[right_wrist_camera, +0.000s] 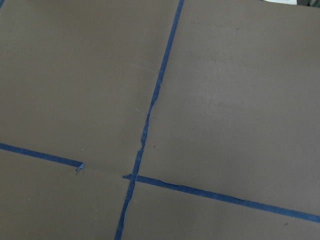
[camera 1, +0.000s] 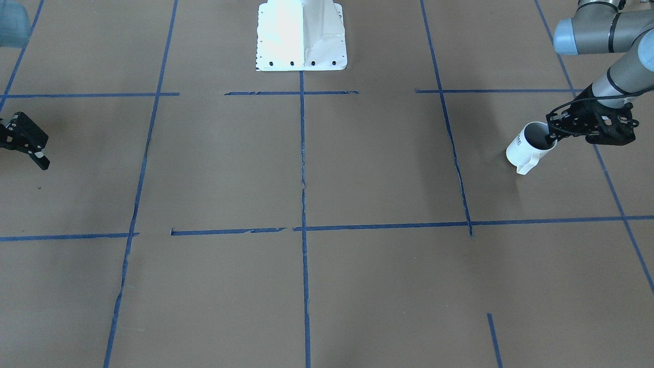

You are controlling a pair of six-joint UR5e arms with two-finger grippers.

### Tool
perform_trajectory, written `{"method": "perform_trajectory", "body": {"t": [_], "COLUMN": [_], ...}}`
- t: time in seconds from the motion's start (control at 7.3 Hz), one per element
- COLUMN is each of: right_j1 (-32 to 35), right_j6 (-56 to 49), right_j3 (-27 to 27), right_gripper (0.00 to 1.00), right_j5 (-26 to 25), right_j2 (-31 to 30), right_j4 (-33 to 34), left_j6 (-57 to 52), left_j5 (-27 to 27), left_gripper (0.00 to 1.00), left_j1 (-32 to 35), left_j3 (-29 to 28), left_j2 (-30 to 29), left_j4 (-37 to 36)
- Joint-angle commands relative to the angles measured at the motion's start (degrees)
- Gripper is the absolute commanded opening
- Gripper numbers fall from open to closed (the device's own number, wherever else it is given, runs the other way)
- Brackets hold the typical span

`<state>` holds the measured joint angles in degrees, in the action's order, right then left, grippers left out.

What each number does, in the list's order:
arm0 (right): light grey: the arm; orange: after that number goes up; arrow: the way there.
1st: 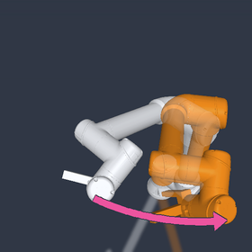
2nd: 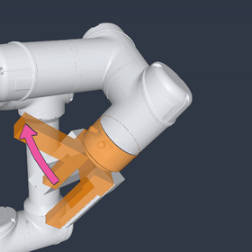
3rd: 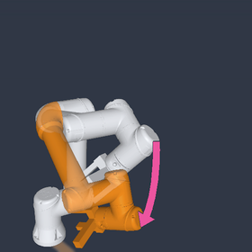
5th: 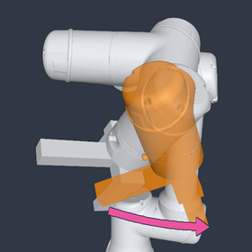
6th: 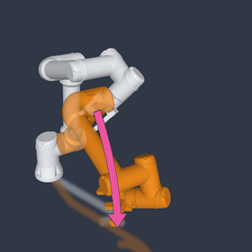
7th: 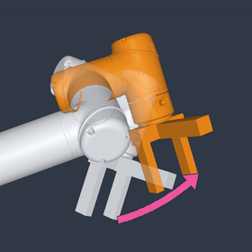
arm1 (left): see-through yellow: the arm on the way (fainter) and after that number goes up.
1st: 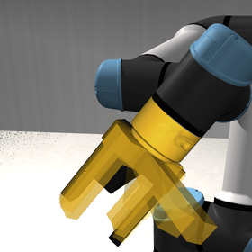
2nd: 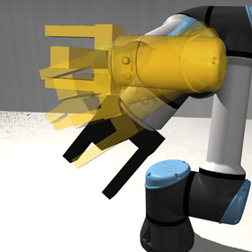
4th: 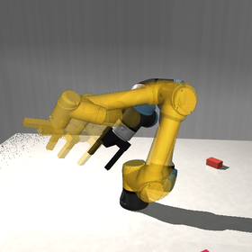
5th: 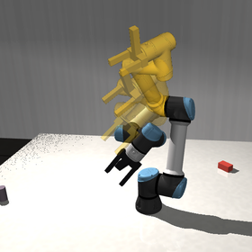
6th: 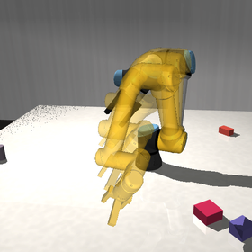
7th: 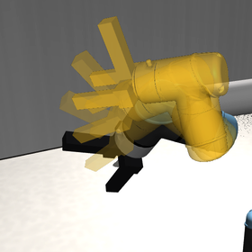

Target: Left arm hands cup to right arm to dump lemon

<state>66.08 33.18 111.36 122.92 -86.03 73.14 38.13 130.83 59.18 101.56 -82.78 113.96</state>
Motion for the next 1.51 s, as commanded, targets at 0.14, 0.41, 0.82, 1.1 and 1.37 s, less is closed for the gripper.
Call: {"method": "perform_trajectory", "body": {"t": [0.14,0.41,0.82,1.1,1.37], "right_j1": [3.95,9.13,10.83,12.75,14.08], "right_j6": [-1.01,-1.1,-8.54,-11.53,-13.83], "right_j3": [0.61,0.87,3.51,4.03,3.43], "right_gripper": [1.0,1.0,1.0,1.0,1.0], "right_j5": [4.57,10.74,11.2,13.99,15.68], "right_j2": [-4.21,-9.83,-18.98,-19.26,-19.35], "right_j4": [1.04,1.13,1.39,8.38,12.89], "left_j6": [-0.42,-13.45,-30.33,-37.49,-40.94], "left_j5": [1.62,5.47,5.58,5.75,5.75], "left_gripper": [1.0,1.0,1.0,1.0,1.0], "left_j1": [7.04,17.41,26.66,30.19,30.73], "left_j3": [1.44,1.45,1.71,5.11,6.19], "left_j2": [5.42,6.4,5.7,4.38,4.29], "left_j4": [0.82,-0.13,-10.47,-21.27,-27.19]}}
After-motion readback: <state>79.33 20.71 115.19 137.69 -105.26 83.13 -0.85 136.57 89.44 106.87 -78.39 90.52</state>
